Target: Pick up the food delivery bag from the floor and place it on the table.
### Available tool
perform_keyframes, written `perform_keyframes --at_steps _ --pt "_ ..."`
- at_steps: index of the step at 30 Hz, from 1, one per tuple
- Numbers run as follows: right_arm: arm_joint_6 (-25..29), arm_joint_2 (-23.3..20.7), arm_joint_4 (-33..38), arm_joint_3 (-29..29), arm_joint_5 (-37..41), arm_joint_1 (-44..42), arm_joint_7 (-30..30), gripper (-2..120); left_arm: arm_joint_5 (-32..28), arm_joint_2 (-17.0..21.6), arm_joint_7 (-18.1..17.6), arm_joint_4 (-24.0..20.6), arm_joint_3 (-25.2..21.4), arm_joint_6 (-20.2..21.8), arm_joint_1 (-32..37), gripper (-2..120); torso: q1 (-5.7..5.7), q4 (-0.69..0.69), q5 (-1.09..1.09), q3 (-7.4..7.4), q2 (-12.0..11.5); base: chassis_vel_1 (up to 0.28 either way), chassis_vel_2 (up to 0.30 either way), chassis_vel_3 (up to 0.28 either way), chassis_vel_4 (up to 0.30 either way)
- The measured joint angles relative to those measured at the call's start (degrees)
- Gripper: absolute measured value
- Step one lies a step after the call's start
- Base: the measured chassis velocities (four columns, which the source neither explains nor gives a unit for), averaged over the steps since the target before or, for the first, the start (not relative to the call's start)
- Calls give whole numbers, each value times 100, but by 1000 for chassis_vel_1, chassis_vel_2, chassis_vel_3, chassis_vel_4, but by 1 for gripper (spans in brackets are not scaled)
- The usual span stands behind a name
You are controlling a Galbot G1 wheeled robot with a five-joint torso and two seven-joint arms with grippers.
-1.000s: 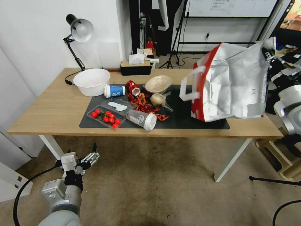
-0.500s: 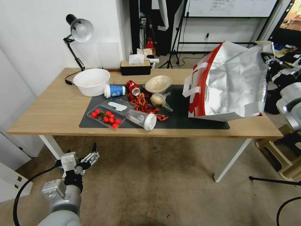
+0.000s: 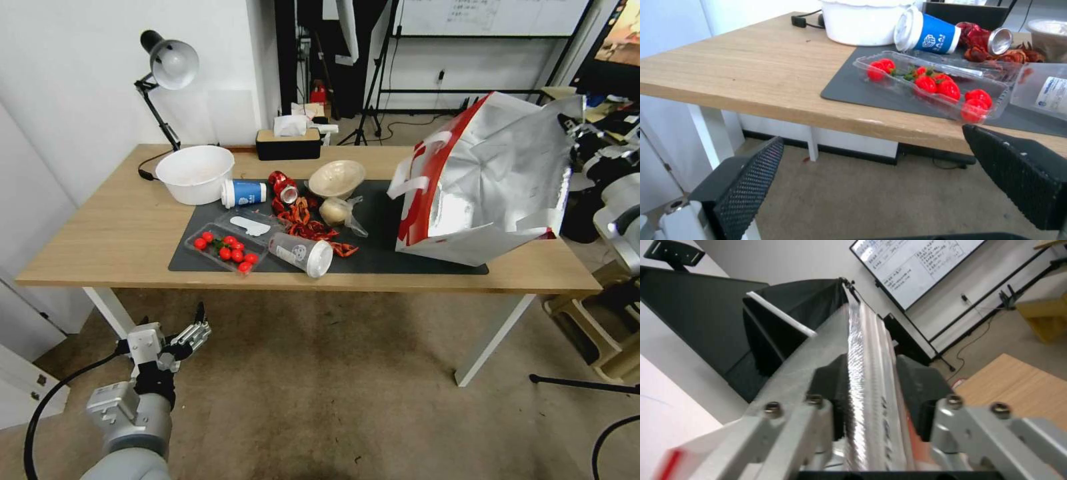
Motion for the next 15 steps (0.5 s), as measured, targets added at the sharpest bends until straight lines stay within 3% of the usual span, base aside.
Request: perform_keyframes --at_steps 3,8,9,11,15 --pt "3 0 -26 -66 -108 94 -47 49 2 -2 1 -4 -12 -2 -4 100 0 0 0 0 0 0 0 0 0" --pt "-17 -13 -53 -129 -273 168 -123 59 1 2 1 -4 -21 -2 -13 100 0 0 0 0 0 0 0 0 0" --pt "-50 -31 -59 -181 -385 214 -157 69 -5 6 1 -4 -25 -1 -23 100 0 0 0 0 0 0 0 0 0" --pt "-90 -46 -57 -225 -481 232 -169 78 -16 6 -4 0 -25 1 -31 100 0 0 -1 0 0 0 0 0 0" --pt "-141 -47 -29 -251 -612 204 -189 89 -31 9 -6 15 -25 5 -39 100 0 0 -1 0 0 0 0 0 0"
